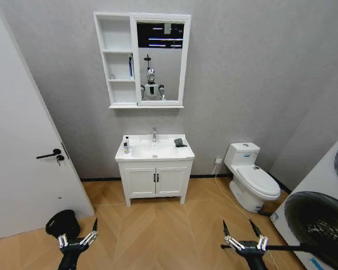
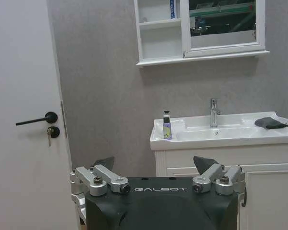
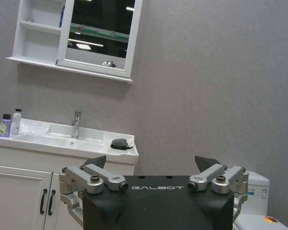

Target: Move facial cleanser and shampoo from washbasin to cabinet, then wipe washbasin with towel.

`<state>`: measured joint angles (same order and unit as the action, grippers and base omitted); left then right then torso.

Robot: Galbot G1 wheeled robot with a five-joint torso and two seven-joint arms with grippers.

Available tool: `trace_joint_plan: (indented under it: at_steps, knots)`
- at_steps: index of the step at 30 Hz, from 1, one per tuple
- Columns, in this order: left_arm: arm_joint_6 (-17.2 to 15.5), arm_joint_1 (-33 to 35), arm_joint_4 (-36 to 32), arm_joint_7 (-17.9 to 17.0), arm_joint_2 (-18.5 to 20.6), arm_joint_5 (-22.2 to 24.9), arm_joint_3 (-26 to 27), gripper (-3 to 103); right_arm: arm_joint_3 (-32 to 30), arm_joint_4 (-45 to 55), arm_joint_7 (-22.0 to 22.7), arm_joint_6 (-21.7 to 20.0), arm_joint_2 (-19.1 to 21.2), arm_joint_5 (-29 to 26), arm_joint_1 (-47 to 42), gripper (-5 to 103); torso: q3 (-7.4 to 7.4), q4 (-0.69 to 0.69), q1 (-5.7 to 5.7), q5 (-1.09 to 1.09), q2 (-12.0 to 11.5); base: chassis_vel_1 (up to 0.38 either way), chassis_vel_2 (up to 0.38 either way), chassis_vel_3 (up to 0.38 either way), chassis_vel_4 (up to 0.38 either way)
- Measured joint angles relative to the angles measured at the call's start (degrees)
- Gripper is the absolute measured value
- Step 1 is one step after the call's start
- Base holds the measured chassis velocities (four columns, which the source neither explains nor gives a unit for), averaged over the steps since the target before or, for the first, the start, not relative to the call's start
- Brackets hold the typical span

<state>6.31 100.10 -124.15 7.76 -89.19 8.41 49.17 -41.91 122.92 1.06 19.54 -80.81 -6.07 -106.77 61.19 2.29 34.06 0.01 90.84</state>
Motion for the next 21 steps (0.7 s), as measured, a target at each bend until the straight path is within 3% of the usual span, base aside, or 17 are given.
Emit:
trace_joint_plan:
  at_steps: [21]
  knots:
    - [-0.6,-0.7,-1.2,0.1,0.7,-1.3,-1.2,93,-1.1,-0.2,-2.9,2.1,-1.1,-1.7,0.0,100,0.00,0.01,0.00,-0.01,0.0,0.000,0.000,0.000,0.000]
